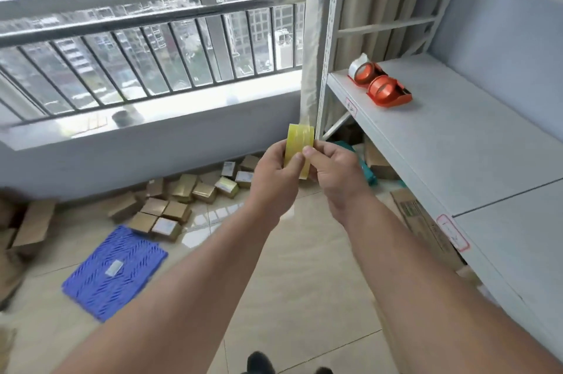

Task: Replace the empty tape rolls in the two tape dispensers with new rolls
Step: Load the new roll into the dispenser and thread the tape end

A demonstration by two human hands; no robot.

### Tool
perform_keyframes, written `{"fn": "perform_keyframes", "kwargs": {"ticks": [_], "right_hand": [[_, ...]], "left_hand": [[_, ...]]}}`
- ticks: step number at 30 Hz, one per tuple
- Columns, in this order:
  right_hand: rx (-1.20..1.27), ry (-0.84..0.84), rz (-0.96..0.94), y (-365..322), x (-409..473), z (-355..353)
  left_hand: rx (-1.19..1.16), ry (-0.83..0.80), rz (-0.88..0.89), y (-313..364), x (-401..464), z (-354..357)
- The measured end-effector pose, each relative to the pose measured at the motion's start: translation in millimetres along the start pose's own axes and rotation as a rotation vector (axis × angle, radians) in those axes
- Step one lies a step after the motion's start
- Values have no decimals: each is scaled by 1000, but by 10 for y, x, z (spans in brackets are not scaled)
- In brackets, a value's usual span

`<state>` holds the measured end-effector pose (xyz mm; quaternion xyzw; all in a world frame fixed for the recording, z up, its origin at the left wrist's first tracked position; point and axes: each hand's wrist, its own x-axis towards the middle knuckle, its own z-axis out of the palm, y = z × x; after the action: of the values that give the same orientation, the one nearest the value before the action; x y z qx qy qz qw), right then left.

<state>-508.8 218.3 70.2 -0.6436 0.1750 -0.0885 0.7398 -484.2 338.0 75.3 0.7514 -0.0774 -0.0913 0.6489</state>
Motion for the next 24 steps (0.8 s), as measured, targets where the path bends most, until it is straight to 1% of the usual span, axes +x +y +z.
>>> {"fn": "perform_keyframes", "kwargs": {"ticks": [8, 13, 18, 24], "right_hand": [[40, -45, 46, -93, 578, 746], [50, -32, 57, -101, 1024, 922], [41, -51, 46, -57, 1526, 1039], [50, -42, 82, -35, 2049, 1371]], "left_hand": [[-70, 1, -29, -180, 767, -655], [-56, -27, -48, -184, 1229, -774], [-62, 23, -55, -199, 1652, -840], [-55, 5, -77, -254, 2206, -1100]]}}
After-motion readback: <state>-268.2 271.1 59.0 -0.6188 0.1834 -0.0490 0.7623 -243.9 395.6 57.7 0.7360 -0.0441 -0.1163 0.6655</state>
